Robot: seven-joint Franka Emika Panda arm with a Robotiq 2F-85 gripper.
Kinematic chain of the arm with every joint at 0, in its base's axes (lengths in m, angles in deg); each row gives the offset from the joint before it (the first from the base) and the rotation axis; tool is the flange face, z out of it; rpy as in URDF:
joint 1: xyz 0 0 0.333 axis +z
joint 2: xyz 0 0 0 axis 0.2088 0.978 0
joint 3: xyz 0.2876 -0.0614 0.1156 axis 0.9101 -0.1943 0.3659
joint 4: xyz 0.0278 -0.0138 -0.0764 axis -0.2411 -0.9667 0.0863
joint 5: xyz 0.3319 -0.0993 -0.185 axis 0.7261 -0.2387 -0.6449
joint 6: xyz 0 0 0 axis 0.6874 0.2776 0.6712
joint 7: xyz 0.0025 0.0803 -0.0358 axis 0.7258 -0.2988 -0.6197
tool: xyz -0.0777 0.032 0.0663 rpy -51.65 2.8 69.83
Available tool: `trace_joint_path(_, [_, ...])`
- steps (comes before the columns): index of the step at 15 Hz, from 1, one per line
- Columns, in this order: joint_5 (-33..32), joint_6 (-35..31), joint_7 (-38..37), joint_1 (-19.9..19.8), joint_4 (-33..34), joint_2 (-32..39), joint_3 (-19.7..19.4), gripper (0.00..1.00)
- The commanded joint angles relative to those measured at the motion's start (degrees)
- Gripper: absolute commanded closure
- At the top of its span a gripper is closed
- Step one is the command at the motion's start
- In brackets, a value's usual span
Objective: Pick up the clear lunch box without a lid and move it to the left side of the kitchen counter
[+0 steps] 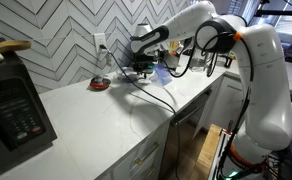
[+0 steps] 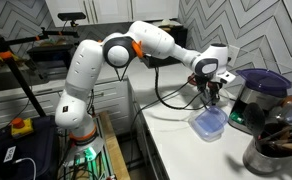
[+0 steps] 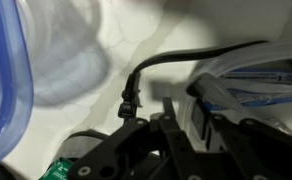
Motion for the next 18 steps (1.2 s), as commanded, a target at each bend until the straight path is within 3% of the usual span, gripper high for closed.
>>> trace_joint_path(1, [2.4, 0.5, 1.7, 0.7, -0.4, -1.7, -0.1, 1.0])
trace_joint_path(4, [2.0, 2.7, 2.8, 1.7, -2.1, -6.4, 0.2, 0.98])
trace_joint_path(8, [-1.7, 12.7, 7.0, 2.7, -5.2, -16.4, -0.6, 0.98])
trace_joint_path(12, [-12.9, 23.8, 4.5, 3.3, -8.1, -26.3, -2.4, 0.98])
trace_joint_path(14, [-11.3, 26.0, 9.6, 2.4, -10.2, -30.9, -1.4, 0.98])
trace_joint_path(18, [-1.4, 24.6, 18.7, 3.7, -15.5, -36.1, 0.8, 0.98])
